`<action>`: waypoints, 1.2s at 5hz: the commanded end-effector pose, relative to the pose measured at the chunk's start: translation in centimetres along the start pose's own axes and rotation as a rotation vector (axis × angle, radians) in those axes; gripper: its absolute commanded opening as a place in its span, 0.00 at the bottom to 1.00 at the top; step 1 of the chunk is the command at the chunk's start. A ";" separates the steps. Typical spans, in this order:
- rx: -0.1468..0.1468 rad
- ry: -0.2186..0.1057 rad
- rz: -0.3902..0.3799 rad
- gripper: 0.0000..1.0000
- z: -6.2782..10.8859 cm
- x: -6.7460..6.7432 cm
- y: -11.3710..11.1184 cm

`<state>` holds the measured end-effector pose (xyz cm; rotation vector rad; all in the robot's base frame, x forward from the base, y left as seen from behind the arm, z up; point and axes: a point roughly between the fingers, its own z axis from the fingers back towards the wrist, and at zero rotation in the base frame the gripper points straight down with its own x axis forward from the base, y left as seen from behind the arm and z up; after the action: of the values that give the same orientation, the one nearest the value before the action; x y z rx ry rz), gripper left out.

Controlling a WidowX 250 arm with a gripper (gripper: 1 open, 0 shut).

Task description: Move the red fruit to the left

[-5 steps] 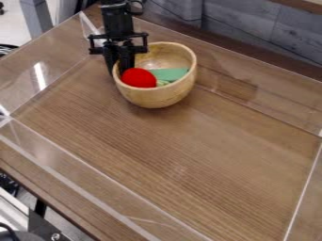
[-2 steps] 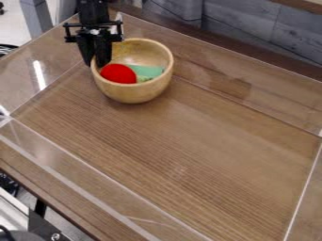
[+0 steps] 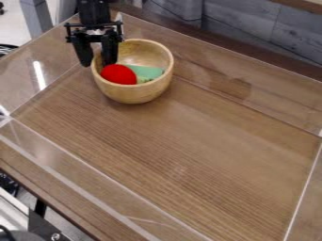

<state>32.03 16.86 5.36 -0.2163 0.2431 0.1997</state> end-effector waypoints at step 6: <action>-0.020 -0.054 0.238 1.00 0.5 -0.6 4.4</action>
<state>30.31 20.24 3.41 -0.2262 0.2668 0.4231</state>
